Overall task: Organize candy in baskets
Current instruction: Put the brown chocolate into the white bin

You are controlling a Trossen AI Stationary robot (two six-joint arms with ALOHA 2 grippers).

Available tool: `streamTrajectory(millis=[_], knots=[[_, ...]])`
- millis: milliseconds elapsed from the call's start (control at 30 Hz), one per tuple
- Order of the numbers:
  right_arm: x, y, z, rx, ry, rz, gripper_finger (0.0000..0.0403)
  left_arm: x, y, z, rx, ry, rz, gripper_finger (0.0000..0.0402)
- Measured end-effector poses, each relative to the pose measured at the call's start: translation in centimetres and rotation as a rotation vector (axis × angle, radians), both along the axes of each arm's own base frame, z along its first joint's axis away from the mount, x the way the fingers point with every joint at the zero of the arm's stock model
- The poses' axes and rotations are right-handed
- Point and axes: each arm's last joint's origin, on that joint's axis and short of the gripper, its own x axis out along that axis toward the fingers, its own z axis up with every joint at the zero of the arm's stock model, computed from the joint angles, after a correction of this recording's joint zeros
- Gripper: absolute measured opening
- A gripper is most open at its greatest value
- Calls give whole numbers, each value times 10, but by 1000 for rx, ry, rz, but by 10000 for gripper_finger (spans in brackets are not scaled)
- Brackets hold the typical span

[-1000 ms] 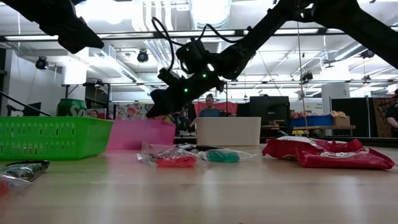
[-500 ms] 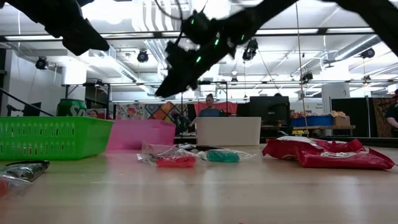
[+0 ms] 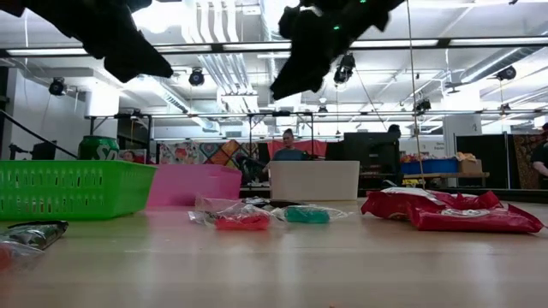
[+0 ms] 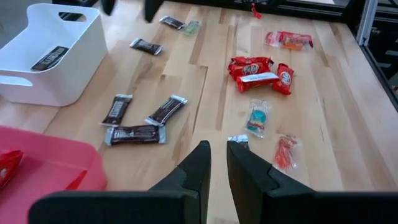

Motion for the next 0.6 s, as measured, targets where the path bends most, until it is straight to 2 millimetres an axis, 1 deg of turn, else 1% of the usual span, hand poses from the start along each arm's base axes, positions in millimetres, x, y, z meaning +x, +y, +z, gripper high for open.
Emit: streamTrajectory(millis=[233,433,600], knots=[[-33,21,-10,58,-19,-6,178,19,-6,-8,31,-9,-19,37],[-54,29,-15,112,-9,-44,178,39,-11,-12,85,-81,-54,37],[-68,36,-14,132,-13,-56,178,54,-14,-15,171,-152,-21,37]])
